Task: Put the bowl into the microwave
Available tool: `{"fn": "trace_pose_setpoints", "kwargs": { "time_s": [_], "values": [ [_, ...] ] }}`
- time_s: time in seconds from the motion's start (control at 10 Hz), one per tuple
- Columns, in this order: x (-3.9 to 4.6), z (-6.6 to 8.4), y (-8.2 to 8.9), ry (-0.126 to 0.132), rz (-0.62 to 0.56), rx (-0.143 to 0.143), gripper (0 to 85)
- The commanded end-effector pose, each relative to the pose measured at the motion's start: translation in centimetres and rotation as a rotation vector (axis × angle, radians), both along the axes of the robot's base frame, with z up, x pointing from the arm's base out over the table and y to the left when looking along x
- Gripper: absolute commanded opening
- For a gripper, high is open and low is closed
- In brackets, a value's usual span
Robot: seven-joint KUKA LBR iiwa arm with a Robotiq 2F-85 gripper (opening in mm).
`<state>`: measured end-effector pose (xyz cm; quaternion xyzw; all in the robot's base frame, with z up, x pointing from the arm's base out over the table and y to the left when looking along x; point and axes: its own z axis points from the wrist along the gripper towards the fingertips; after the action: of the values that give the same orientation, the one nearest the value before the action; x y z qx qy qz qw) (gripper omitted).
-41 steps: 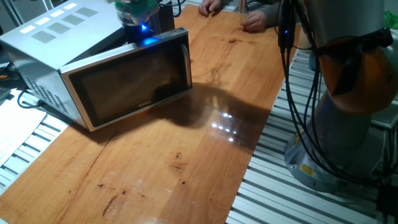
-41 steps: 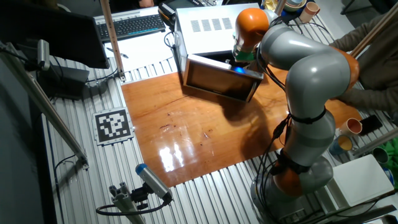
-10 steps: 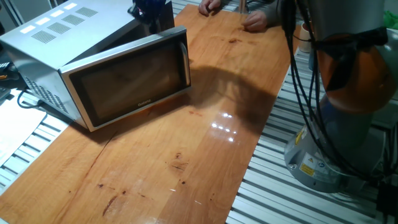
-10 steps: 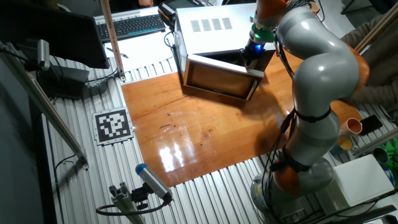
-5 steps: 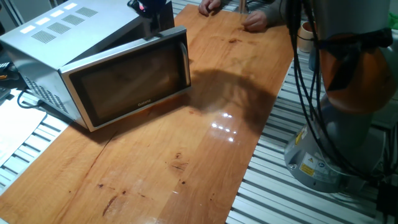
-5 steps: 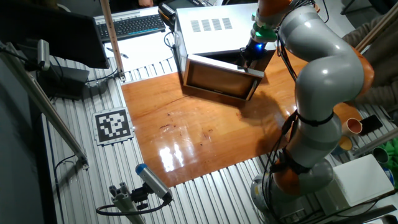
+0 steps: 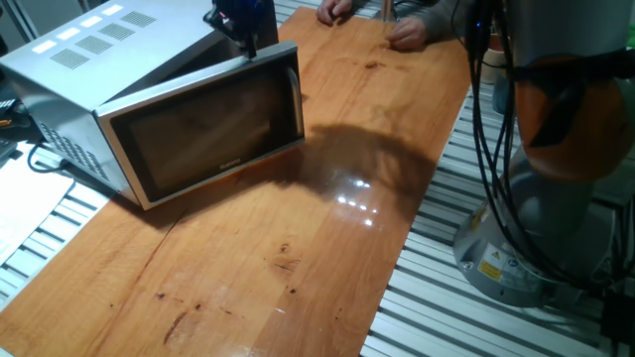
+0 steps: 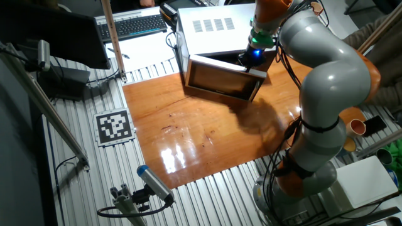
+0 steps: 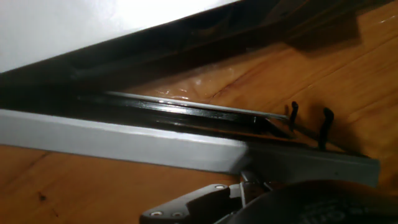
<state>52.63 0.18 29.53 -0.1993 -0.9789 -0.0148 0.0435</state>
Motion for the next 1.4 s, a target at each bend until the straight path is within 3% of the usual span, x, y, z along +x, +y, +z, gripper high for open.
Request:
{"fn": "trace_pose_setpoints", "kwargs": {
  "time_s": [0.0, 0.3, 0.4, 0.6, 1.0, 1.3],
  "values": [
    [-0.13, -0.2, 0.3, -0.006, -0.006, -0.003, 0.0],
    [-0.49, -1.2, 2.2, -0.046, -0.044, -0.023, 0.0],
    [-0.10, -1.6, 2.1, -0.060, -0.042, -0.036, 0.0],
    [1.50, -2.6, -0.2, -0.082, 0.015, -0.027, 0.0],
    [4.26, -2.8, -3.2, -0.083, 0.084, -0.017, 0.0],
    [6.15, -4.0, -3.7, -0.109, 0.102, -0.001, 0.0]
  ]
}}
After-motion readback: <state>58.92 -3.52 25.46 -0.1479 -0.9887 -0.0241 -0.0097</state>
